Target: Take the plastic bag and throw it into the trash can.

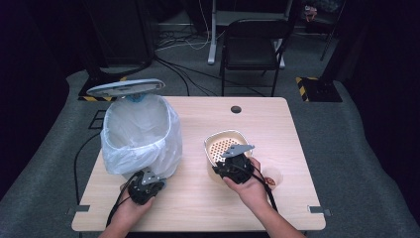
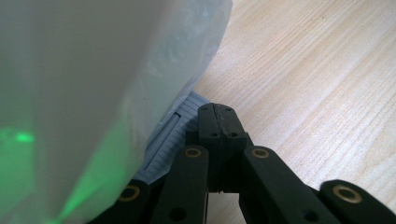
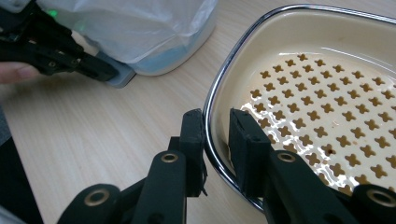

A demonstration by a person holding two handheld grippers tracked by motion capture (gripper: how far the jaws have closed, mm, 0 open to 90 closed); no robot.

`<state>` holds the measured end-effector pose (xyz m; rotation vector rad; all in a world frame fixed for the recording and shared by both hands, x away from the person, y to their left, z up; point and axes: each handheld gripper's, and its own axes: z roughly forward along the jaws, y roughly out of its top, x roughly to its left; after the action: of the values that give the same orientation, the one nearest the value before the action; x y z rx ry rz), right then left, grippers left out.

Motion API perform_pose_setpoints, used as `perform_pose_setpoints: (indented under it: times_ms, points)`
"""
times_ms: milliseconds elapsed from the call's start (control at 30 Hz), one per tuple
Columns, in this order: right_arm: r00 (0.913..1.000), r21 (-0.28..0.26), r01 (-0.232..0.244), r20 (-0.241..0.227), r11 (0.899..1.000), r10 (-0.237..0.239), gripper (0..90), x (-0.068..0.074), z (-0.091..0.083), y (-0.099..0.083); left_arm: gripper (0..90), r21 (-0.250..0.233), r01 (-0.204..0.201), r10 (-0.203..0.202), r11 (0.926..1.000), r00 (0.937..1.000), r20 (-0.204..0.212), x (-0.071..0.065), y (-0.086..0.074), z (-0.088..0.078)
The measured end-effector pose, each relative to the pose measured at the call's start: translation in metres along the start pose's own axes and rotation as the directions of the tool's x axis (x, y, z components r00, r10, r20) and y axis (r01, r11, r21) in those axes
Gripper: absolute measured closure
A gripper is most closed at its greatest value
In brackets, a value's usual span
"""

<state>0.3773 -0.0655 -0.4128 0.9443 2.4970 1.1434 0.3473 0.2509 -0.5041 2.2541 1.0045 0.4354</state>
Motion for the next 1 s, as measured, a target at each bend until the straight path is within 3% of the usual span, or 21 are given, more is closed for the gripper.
perform_pose_setpoints:
  times_ms: [433,567,700,1000]
  points:
    - [0.9995,0.001,0.019,-0.027,1.000,-0.019,74.9,0.017,-0.008,-0.010,90.0,0.002,-0.001,0.001,1.0000,1.0000,-0.001,0.000,0.000,0.000]
    - [0.9995,-0.021,0.016,-0.028,1.000,-0.017,66.3,0.019,-0.012,-0.010,90.0,0.002,0.000,0.000,1.0000,1.0000,-0.001,0.000,0.000,0.000]
    - [0.9994,-0.045,0.023,-0.023,0.999,-0.024,60.1,0.016,-0.021,-0.009,90.0,0.003,-0.009,0.009,1.0000,1.0000,-0.001,0.001,0.000,0.000]
    - [0.9993,-0.094,-0.027,0.022,0.995,0.029,50.3,0.001,-0.049,-0.015,90.0,0.003,0.001,-0.001,1.0000,1.0000,-0.002,0.000,0.000,0.000]
